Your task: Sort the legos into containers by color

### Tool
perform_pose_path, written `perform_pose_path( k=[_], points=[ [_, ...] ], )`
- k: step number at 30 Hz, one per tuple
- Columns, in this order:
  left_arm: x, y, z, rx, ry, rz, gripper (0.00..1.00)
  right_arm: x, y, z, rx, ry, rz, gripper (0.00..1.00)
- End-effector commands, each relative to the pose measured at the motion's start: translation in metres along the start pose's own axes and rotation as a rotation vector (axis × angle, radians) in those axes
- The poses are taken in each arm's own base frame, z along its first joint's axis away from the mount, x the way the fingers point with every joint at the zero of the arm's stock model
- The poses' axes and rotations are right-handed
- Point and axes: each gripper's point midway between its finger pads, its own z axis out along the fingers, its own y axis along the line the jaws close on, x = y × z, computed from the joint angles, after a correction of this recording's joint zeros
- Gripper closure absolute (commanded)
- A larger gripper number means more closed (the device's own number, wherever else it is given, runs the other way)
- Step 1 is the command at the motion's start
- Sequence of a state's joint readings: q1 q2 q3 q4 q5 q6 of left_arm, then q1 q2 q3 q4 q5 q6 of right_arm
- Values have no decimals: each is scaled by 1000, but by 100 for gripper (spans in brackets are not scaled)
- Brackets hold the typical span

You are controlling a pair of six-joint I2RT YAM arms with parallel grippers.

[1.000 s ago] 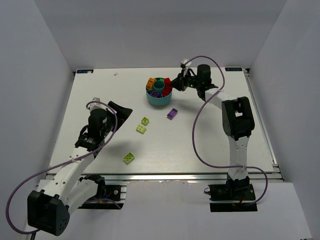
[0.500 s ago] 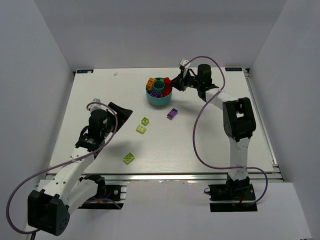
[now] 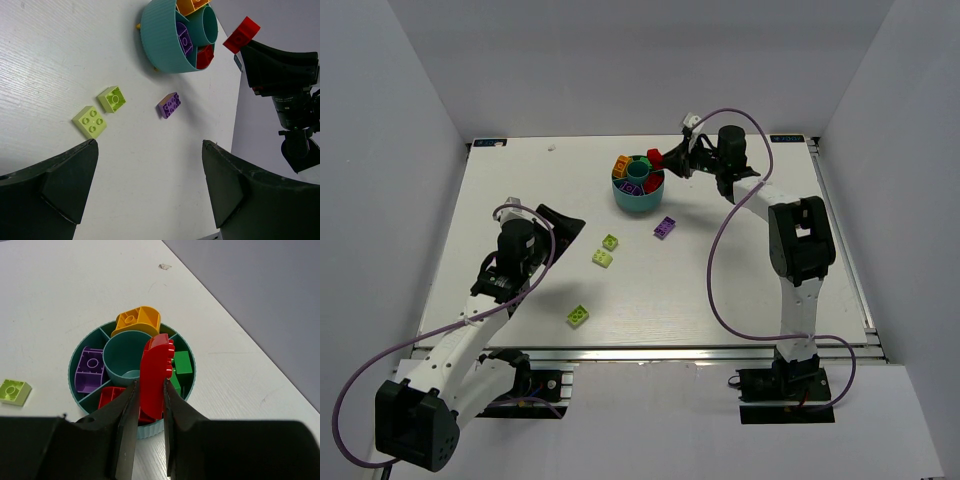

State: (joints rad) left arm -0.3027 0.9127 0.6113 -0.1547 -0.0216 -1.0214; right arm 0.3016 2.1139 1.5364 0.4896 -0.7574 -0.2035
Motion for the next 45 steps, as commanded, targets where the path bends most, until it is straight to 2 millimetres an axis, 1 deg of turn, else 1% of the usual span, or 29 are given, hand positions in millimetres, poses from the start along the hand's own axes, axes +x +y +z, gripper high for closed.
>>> perform_pose_path(
  k=[1, 9, 15, 23, 27, 30, 33, 34, 37, 40, 45],
  points=[
    [-3, -2, -3, 9, -13, 1, 6, -32, -7, -2, 24, -65, -57, 80],
    [-4, -2, -3, 9, -16, 0, 6, -17, -6, 0, 17, -33, -33, 80],
    [-4, -3, -1, 7, -10, 6, 6, -4, -5, 0, 20, -11, -26, 78],
    [-3, -2, -1, 4, -10, 6, 6, 4, -9, 3, 23, 3, -12, 77],
    [-3, -1, -1, 2, -9, 4, 6, 10, -7, 4, 20, 11, -2, 77],
    [-3, -1, -1, 5, -10, 3, 6, 13, -6, 3, 19, 16, 3, 75],
    [-4, -2, -1, 5, -12, 2, 6, 15, -6, 3, 24, 21, 5, 68],
    [-3, -2, -1, 5, -10, 3, 6, 17, -7, 3, 28, 24, 6, 64],
    [-3, -2, -1, 5, -10, 3, 6, 18, -8, 3, 33, 25, 9, 56],
    [-4, -1, -2, 1, -13, 4, 6, 21, -9, 4, 35, 31, 19, 52],
    [-4, -1, -3, 3, -16, 2, 6, 20, -7, 3, 31, 28, 24, 51]
  ],
)
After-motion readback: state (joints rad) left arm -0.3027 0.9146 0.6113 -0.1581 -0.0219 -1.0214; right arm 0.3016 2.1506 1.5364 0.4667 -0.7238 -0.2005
